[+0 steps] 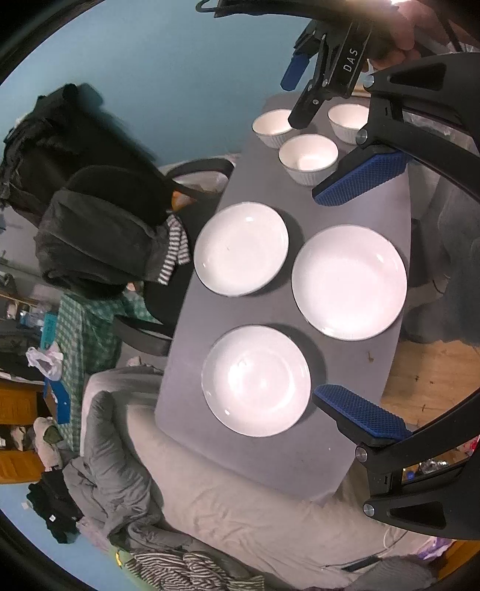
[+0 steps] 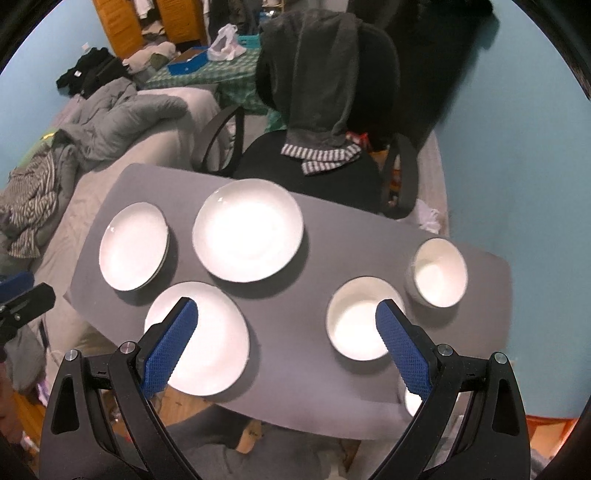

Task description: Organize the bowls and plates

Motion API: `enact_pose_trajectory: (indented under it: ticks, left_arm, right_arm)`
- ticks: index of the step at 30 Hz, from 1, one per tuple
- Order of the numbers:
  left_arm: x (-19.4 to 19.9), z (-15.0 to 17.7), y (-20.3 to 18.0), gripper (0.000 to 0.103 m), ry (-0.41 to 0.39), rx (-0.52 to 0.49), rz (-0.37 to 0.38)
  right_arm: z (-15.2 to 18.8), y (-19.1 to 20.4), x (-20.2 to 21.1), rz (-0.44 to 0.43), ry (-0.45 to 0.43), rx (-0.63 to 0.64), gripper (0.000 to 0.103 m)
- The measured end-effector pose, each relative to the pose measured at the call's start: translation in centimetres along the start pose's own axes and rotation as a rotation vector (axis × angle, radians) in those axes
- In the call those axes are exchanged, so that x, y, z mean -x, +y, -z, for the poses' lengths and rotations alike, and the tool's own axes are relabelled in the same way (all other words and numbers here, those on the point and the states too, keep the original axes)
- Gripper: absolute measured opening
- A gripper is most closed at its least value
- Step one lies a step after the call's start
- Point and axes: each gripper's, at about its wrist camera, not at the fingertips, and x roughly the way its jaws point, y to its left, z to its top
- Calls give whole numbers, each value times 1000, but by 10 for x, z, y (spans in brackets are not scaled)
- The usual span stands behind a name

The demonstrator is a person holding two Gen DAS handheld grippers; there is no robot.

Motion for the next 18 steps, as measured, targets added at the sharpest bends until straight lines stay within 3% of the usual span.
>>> enact_pose_trajectory:
  ticks: [18]
  left_arm:
    - [-55, 7, 30, 99, 92, -43, -63]
  right_arm:
    - [7, 26, -63, -12, 91, 22, 97]
